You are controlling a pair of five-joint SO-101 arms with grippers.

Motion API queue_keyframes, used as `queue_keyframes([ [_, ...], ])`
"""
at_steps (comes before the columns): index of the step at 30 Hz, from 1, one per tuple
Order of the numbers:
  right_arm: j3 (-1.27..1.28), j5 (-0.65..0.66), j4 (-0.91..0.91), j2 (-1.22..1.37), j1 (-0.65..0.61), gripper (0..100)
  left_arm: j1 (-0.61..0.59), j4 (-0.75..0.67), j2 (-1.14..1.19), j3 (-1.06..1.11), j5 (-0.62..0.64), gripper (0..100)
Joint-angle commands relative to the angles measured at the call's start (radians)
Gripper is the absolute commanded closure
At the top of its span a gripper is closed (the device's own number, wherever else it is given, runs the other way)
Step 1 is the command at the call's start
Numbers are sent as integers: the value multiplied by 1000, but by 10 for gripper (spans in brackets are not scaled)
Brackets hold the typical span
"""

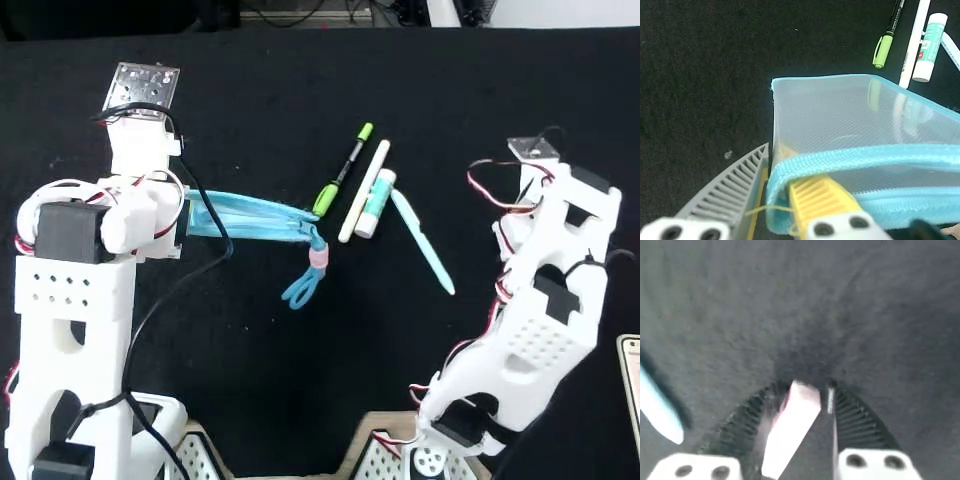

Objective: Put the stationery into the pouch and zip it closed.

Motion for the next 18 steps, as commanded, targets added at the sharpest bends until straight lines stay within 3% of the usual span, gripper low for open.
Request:
queue_keyframes([
  [1,-35,-2,0,1,-18,854,-7,-8,15,-5,5,970],
  [10,-48,-6,107,1,-12,855,-4,-8,15,-5,5,970],
  [18,-151,-201,196,5,-9,855,-5,-8,15,-5,5,970],
])
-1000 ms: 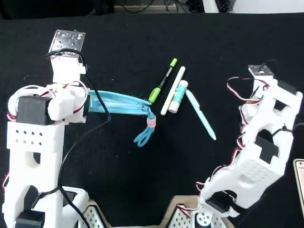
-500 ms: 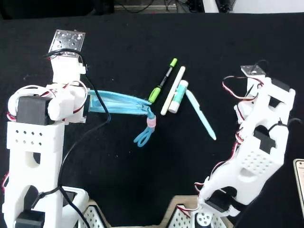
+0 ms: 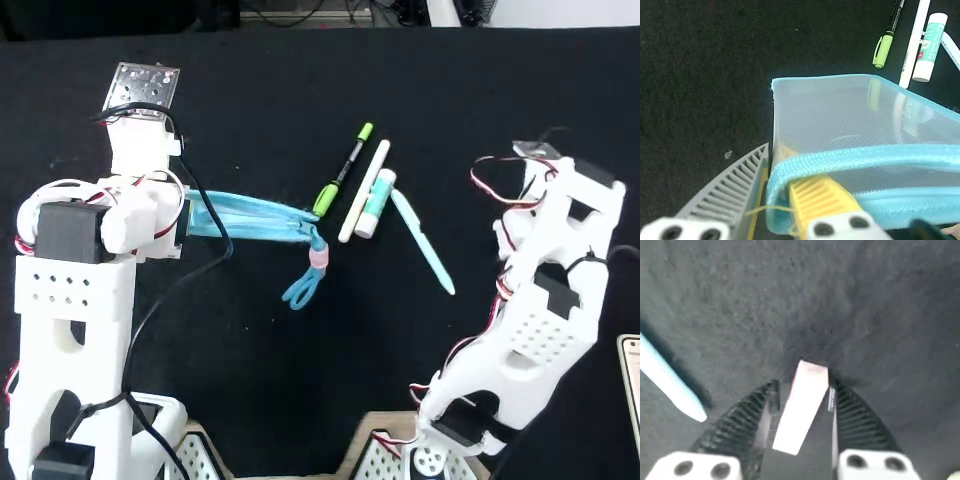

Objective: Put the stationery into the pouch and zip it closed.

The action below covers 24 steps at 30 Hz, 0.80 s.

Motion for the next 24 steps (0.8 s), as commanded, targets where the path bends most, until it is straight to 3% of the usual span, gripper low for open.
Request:
queue_keyframes([
  [1,-62,-63,32,-12,-11,864,-7,-8,15,-5,5,970],
  [16,-59,-64,11,4,-12,896,-12,-8,15,-2,5,970],
  [24,-99,-64,2,81,-6,858,-12,-8,15,-4,5,970],
])
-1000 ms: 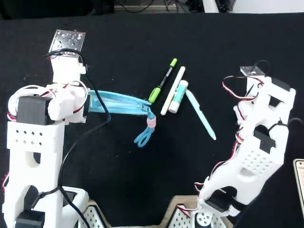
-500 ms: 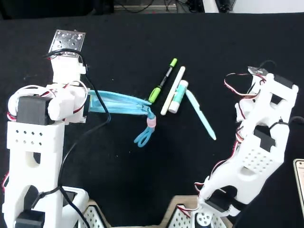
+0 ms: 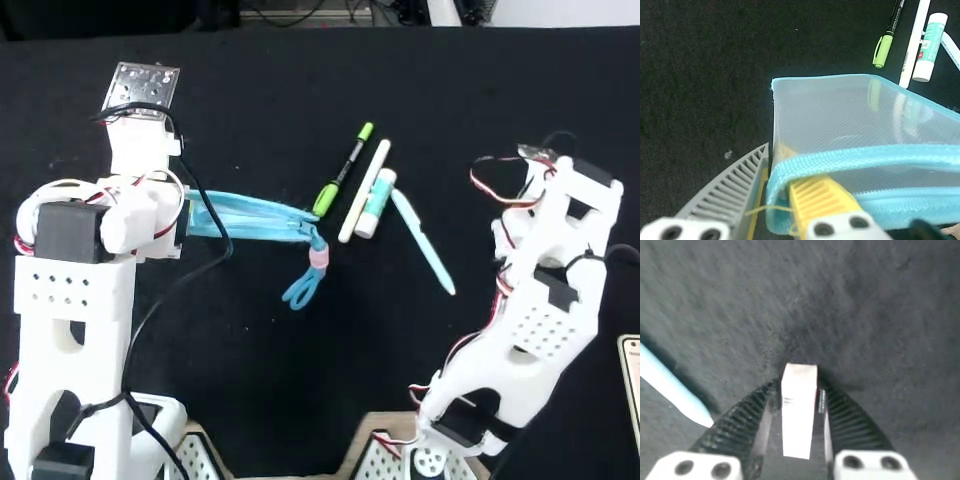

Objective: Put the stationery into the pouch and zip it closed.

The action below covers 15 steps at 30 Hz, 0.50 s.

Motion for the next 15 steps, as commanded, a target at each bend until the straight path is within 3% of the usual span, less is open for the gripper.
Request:
queue_keyframes([
  [1,-59,-6,-18,8,-2,858,-12,-8,15,-4,5,970],
  [4,-64,-6,-17,5,-2,887,-12,-8,15,-4,5,970],
  [7,-104,-14,-14,-8,3,986,-10,-8,15,-4,5,970],
  [15,-223,-60,163,-165,41,988,-8,-8,15,-4,5,970],
])
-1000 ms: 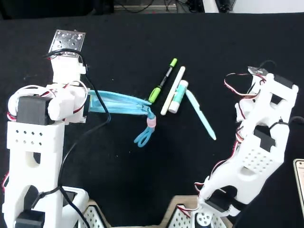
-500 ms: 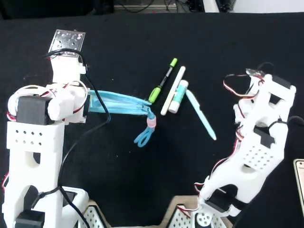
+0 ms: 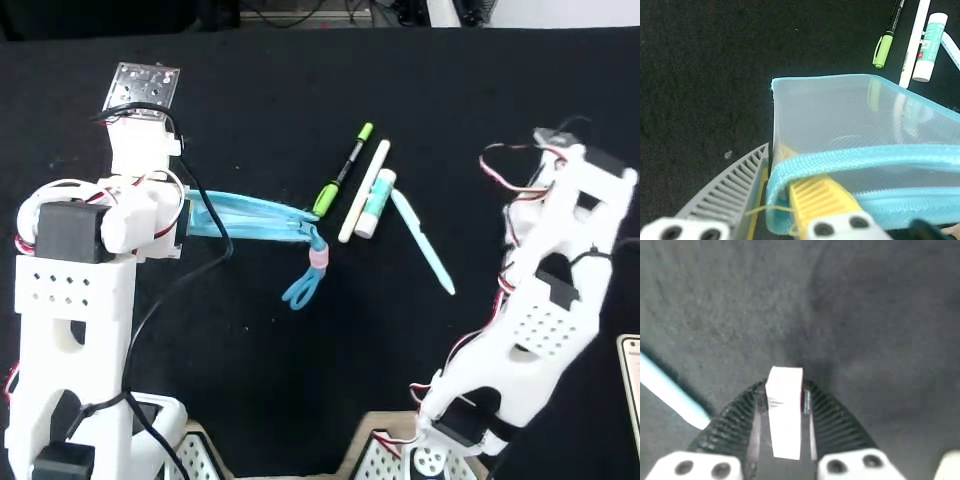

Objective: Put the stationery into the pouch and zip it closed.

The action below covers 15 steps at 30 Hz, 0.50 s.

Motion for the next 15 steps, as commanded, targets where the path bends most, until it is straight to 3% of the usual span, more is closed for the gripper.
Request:
queue_keyframes([
  [1,-73,-15,98,-165,21,988,-5,-8,14,-4,5,970],
  [9,48,-15,180,-587,2,988,-4,-8,14,-4,5,970],
  [15,199,-104,180,-1026,-204,988,-4,-8,14,-5,9,970],
])
